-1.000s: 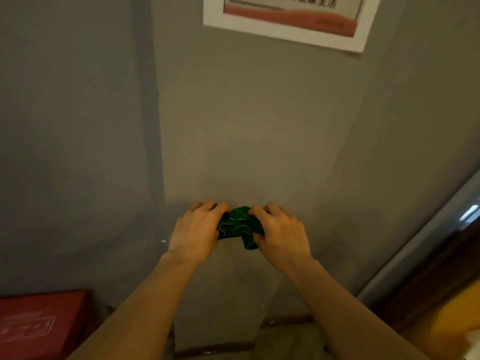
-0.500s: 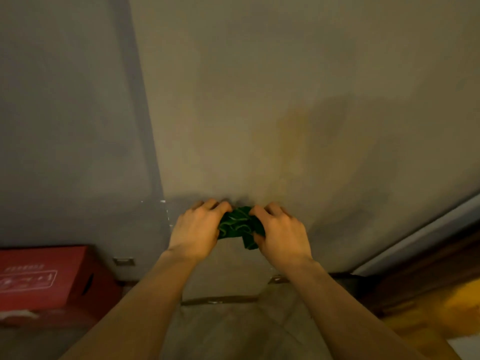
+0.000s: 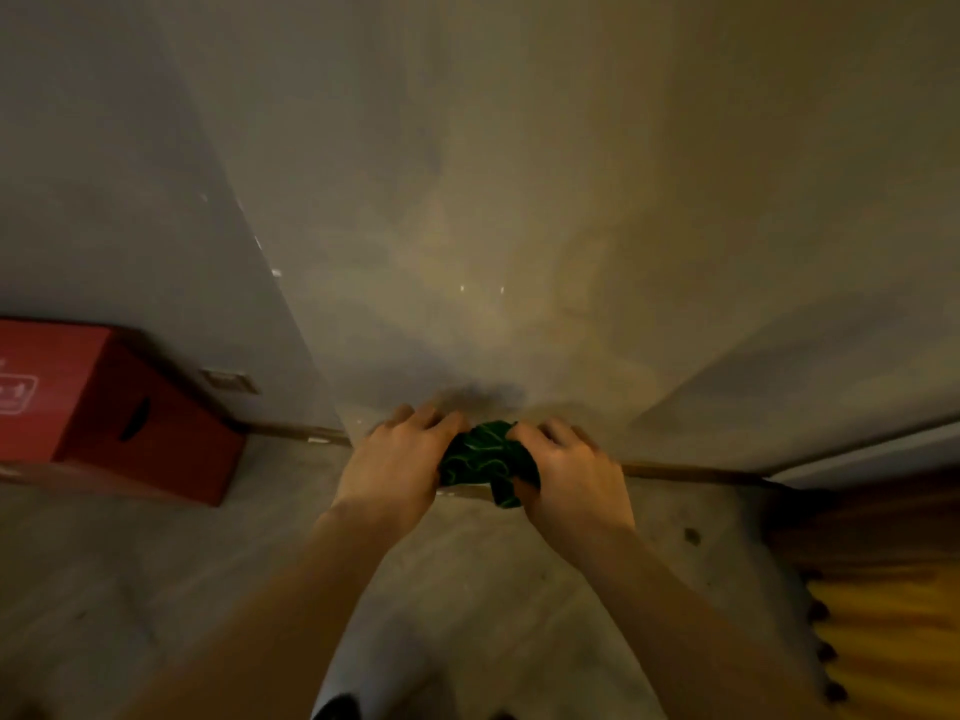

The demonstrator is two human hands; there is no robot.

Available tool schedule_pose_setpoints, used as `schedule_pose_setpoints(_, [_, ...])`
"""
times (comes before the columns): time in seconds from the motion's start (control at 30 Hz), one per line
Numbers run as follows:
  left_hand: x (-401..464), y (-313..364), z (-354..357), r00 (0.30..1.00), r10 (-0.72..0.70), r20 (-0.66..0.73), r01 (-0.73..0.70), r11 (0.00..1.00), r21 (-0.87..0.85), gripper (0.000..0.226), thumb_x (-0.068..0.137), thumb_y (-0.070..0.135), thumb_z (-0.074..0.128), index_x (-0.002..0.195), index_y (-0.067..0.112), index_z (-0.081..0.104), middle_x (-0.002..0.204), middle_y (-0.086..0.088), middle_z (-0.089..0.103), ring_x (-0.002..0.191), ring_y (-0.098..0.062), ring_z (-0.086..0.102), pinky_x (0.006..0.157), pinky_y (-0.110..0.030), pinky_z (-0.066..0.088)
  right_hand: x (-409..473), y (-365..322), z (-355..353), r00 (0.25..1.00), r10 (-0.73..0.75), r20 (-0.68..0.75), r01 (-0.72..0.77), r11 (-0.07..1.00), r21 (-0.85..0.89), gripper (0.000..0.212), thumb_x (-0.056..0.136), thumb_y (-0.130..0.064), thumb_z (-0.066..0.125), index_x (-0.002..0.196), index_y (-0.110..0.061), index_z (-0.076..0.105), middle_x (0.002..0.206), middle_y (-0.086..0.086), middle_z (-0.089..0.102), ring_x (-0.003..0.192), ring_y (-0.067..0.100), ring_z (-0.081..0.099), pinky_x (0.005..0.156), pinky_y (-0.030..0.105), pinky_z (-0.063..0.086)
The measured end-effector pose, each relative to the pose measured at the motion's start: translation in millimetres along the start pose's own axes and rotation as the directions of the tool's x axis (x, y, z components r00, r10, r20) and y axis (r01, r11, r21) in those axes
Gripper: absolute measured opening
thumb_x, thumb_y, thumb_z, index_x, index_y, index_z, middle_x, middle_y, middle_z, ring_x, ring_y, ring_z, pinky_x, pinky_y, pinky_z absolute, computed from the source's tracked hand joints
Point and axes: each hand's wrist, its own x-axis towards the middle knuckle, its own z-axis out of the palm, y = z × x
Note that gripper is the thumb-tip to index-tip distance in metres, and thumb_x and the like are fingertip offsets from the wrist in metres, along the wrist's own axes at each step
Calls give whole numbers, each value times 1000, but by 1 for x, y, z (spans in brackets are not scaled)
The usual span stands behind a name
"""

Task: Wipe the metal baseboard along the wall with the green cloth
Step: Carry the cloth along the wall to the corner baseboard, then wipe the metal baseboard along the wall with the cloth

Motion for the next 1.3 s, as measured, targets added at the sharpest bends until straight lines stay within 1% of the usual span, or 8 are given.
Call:
schedule_pose_setpoints(0.13, [-7,-27,85,998,-21,52,23,999,-31,49,86,10,63,128,32,50,120,3,56,108,-26,50,78,-40,47,-3,22,87,999,11,44,-12,1000,20,40,80,-33,67,117,-30,51,107,0,54,94,28,56,60,34,40])
schedule_pose_setpoints(0.23, [-16,-45,148,996,-34,86,38,998,-42,50,87,12,64,130,34,49,121,4,56,108,-24,51,81,-41,51,-11,35,151,996,28,81,-32,998,57,41,82,-32,68,118,-31,49,108,-1,56,96,26,57,63,35,47])
schedule_pose_setpoints(0.33, [-25,-66,208,992,-43,115,49,998,-51,52,87,12,65,132,33,49,125,4,57,114,-25,51,86,-42,51,-19,46,213,991,51,123,-63,994,90,40,80,-31,70,117,-30,54,110,0,59,99,26,59,68,40,54])
schedule_pose_setpoints(0.6, [-33,-123,352,984,-12,177,25,997,-75,54,90,14,64,137,33,46,130,3,54,115,-22,47,95,-39,46,-23,73,364,988,83,130,-94,993,76,46,85,-38,68,126,-33,51,114,-4,58,98,18,59,74,30,48])
schedule_pose_setpoints(0.77, [-25,-156,431,985,3,170,11,996,-85,47,93,19,61,134,35,46,127,5,53,112,-20,45,88,-36,42,-17,90,446,988,96,119,-106,991,86,46,85,-38,68,126,-34,49,115,-4,56,98,19,58,72,33,52])
schedule_pose_setpoints(0.93, [-16,-190,498,990,53,129,-45,997,-62,51,89,15,66,132,35,48,126,5,55,114,-23,48,87,-39,45,-7,105,518,990,101,98,-109,991,81,48,88,-39,65,130,-35,44,120,-4,54,102,18,55,77,34,54])
schedule_pose_setpoints(1.1, [-3,-225,547,991,89,97,-90,996,7,49,89,18,65,131,34,45,125,3,53,113,-26,52,81,-41,49,15,112,578,993,103,49,-106,993,57,45,86,-41,65,126,-36,46,119,-5,54,103,19,55,78,35,53])
schedule_pose_setpoints(1.3, [13,-263,581,990,137,39,-137,990,-20,48,89,19,66,130,34,46,129,3,52,117,-25,49,89,-45,51,38,116,626,995,92,-29,-91,995,39,45,86,-41,64,128,-37,46,119,-6,53,105,19,55,75,36,53])
